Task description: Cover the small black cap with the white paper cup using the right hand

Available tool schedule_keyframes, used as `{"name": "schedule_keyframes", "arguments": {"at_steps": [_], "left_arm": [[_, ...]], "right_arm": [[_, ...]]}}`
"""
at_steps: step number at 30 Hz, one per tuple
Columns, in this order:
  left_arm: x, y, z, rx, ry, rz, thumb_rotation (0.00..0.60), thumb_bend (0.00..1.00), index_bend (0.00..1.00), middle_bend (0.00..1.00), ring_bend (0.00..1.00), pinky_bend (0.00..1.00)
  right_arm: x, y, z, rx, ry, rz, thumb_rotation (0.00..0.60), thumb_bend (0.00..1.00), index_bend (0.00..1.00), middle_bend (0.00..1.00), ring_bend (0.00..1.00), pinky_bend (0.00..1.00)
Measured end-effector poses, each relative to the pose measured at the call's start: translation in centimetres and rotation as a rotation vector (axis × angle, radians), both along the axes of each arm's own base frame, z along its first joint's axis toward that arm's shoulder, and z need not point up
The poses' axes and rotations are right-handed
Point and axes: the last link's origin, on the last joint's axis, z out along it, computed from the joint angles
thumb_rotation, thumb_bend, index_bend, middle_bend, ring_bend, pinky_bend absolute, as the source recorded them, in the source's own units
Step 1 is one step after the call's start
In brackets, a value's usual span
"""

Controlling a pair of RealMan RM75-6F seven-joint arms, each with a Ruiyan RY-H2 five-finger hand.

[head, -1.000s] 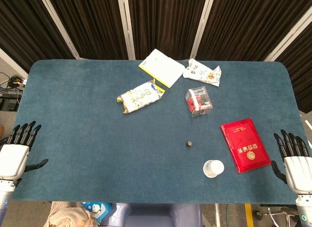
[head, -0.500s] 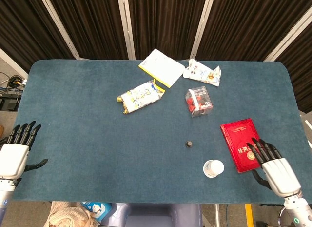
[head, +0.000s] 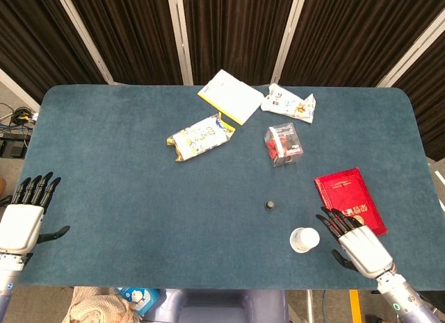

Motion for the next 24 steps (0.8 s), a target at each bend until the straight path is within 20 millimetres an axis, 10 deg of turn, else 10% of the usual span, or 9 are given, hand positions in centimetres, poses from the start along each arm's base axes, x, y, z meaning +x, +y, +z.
{"name": "schedule_keyframes", "arguments": {"at_steps": [18,24], "left_arm": [[0.1,0.2,-0.1,-0.007,-0.009,0.0,0.6,0.0,0.0,0.0,0.0,0.0],[0.1,0.2,-0.1,-0.008,-0.008,-0.002,0.6,0.0,0.0,0.0,0.0,0.0]], "right_arm": [[0.8,-0.9,-3.8,0.072,0.076,-0.036,0.6,0.4,0.01,0.04,0.14,0.33],[0.8,-1.0,-4.0,0.07,0.082,-0.031,0.6,0.4,0.19,0.18,0.26,0.45]]}}
